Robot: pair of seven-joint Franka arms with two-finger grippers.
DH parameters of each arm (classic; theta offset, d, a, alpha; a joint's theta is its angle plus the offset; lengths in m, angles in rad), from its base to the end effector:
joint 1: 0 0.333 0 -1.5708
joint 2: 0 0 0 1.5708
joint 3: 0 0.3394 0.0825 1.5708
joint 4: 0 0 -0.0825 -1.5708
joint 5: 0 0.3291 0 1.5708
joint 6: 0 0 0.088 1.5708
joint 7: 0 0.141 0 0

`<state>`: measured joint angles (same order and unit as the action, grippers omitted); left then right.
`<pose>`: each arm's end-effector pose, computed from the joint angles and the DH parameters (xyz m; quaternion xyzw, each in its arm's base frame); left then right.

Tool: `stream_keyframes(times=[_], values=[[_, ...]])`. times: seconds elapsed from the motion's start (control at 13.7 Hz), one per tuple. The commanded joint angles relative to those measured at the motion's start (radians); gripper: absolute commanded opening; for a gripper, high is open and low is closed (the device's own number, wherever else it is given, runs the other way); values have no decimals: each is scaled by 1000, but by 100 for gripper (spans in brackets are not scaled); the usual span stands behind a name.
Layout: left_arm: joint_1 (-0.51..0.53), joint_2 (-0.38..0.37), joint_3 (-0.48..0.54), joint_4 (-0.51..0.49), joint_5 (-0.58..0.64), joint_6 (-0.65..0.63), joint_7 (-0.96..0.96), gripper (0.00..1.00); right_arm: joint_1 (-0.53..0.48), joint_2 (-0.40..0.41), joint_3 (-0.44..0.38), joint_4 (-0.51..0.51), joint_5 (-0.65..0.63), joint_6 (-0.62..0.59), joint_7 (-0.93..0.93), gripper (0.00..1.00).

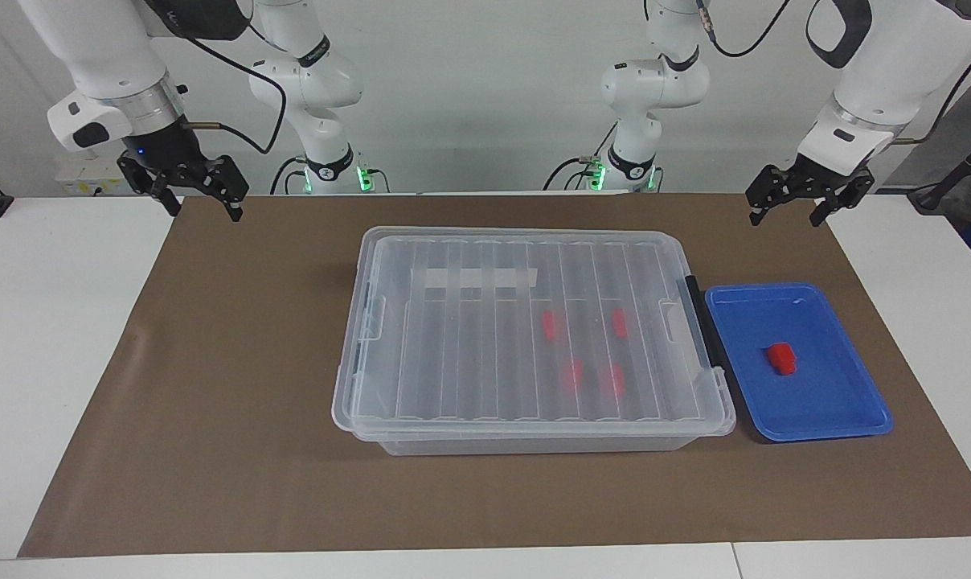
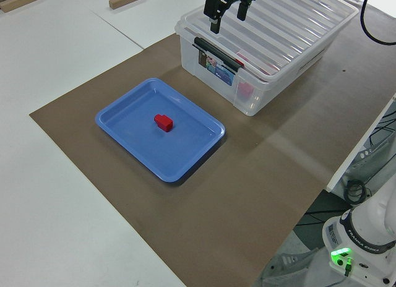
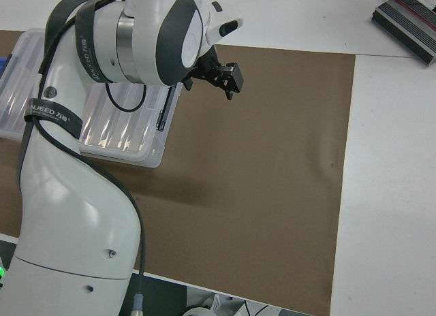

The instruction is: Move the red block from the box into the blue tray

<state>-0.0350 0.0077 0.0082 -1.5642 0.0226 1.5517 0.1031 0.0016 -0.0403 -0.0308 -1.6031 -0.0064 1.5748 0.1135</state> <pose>0.4993 -0.0102 0.6112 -0.9978 0.0648 0.0105 0.0109 0.4866 -0.0155 0.6206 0.9974 -0.0713 0.0061 0.0023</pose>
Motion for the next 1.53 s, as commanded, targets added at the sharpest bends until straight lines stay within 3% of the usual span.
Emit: stream_keyframes(times=[0.0, 1.46], values=[[-6, -21, 7, -17, 11, -12, -5, 100, 24, 16, -23, 26, -12, -18, 32, 100], [-6, -21, 7, -19, 11, -12, -5, 100, 26, -3, -12, -24, -49, -7, 25, 100]])
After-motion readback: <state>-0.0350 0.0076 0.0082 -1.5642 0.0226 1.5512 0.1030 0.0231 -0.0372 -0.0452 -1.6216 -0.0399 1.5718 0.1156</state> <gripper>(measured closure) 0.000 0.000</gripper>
